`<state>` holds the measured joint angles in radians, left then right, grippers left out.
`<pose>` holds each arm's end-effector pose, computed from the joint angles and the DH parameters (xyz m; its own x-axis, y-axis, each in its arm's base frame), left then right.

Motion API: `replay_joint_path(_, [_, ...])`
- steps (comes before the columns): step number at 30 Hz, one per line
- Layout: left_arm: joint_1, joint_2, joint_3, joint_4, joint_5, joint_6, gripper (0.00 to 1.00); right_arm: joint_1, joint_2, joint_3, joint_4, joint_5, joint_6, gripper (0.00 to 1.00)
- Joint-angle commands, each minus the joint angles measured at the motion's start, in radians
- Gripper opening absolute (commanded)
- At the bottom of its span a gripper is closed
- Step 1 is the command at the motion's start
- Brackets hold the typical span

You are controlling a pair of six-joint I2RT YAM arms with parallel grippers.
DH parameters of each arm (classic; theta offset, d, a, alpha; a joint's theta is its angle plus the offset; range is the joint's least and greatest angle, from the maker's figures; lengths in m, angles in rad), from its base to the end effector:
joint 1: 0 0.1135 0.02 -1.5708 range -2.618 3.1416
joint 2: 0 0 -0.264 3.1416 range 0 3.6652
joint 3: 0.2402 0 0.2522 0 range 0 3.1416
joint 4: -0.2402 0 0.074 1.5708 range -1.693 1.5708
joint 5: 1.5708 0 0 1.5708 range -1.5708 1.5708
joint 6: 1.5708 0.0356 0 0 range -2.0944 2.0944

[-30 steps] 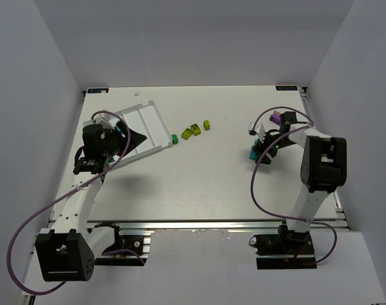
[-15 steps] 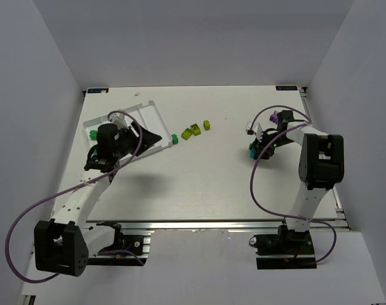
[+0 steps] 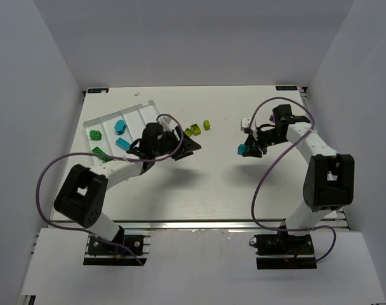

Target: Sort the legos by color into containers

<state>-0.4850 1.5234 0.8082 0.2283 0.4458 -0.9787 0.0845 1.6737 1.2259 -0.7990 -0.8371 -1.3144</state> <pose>0.2809 -0.1654 0.2122 -0.8598 -0.3932 -0.3258 0.0795 0.5273 -0.8459 0.3217 0.0538 0.2314 0.0430 -0.6464 -0.7618 -0.9878 0.0868 -0.1294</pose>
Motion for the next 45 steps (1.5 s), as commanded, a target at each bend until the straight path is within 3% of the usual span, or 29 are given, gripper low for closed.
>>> replay_joint_path(1, [-0.066, 0.064, 0.101, 0.183, 0.068, -0.081, 0.67, 0.078, -0.098, -0.029, -0.025, -0.111, -0.002, 0.26])
replay_joint_path(8, [-0.135, 0.188, 0.152, 0.367, 0.133, -0.169, 0.68, 0.173, -0.158, -0.036, 0.049, -0.134, 0.098, 0.26])
replay_joint_path(19, [-0.170, 0.216, 0.152, 0.394, 0.154, -0.189, 0.68, 0.248, -0.166, -0.043, 0.176, -0.111, 0.234, 0.26])
replay_joint_path(23, [-0.175, 0.224, 0.157, 0.373, 0.151, -0.184, 0.61, 0.256, -0.167, -0.045, 0.204, -0.096, 0.259, 0.26])
replay_joint_path(27, [-0.176, 0.225, 0.161, 0.358, 0.152, -0.176, 0.44, 0.258, -0.175, -0.057, 0.248, -0.068, 0.299, 0.26])
replay_joint_path(32, [-0.176, 0.225, 0.161, 0.345, 0.152, -0.170, 0.37, 0.258, -0.189, -0.078, 0.282, -0.056, 0.323, 0.30])
replay_joint_path(35, [-0.176, 0.228, 0.166, 0.347, 0.152, -0.170, 0.27, 0.259, -0.200, -0.088, 0.290, -0.045, 0.331, 0.50])
replay_joint_path(36, [-0.176, 0.227, 0.166, 0.348, 0.146, -0.169, 0.24, 0.259, -0.204, -0.092, 0.296, -0.039, 0.339, 0.67])
replay_joint_path(38, [-0.176, 0.222, 0.167, 0.342, 0.140, -0.167, 0.20, 0.261, -0.210, -0.107, 0.326, -0.011, 0.359, 0.89])
replay_joint_path(45, [-0.176, 0.202, 0.163, 0.309, 0.128, -0.132, 0.18, 0.261, -0.215, -0.126, 0.314, 0.016, 0.325, 0.89])
